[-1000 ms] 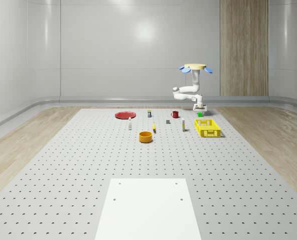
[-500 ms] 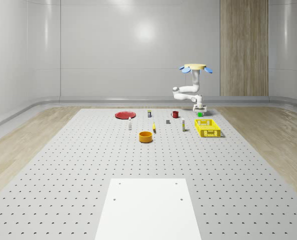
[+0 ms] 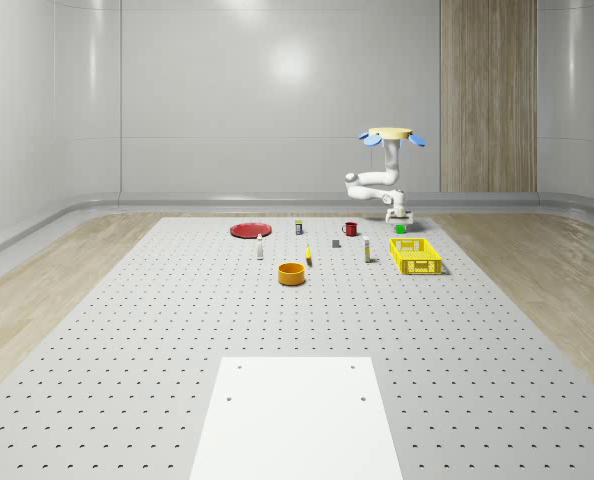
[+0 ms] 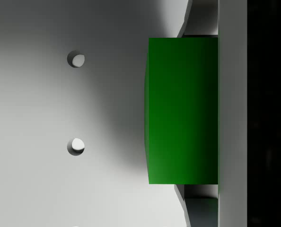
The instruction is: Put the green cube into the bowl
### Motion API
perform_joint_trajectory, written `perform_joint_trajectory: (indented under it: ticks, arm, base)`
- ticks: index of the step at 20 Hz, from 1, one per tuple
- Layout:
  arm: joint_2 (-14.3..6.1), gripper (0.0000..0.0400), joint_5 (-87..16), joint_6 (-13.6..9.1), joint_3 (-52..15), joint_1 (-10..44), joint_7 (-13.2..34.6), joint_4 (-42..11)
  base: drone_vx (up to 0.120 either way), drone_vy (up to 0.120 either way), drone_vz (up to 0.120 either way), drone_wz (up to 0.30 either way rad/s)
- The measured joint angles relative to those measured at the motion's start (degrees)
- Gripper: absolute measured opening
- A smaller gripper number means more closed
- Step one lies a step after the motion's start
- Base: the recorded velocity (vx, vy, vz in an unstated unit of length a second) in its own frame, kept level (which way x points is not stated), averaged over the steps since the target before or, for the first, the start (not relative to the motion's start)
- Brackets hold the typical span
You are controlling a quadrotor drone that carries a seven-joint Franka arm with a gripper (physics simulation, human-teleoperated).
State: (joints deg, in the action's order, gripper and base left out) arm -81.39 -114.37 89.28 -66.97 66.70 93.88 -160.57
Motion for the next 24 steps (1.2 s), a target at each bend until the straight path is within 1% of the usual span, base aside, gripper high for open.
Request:
perform_joint_trajectory:
  ticks: [4,8,13,15,24]
  arm:
    - [-0.18,0.0271,0.00,0.11,-0.02,0.04,0.02,-0.04]
    - [-0.31,0.0259,1.60,-0.44,-1.63,-0.09,0.31,-0.57]
    - [-0.49,0.0253,5.00,-1.49,-4.99,-0.27,-0.02,-1.49]
    - [-0.58,0.0252,5.90,-1.71,-5.89,-0.27,-0.42,-1.70]
    - [-1.21,0.0252,7.66,-1.64,-7.52,-0.12,-0.61,-1.99]
  base:
    - [0.000,0.000,0.000,0.000]
    - [0.000,0.000,0.000,0.000]
    - [0.000,0.000,0.120,0.000]
    - [0.040,-0.100,0.120,0.000]
    - [0.120,-0.120,0.120,0.000]
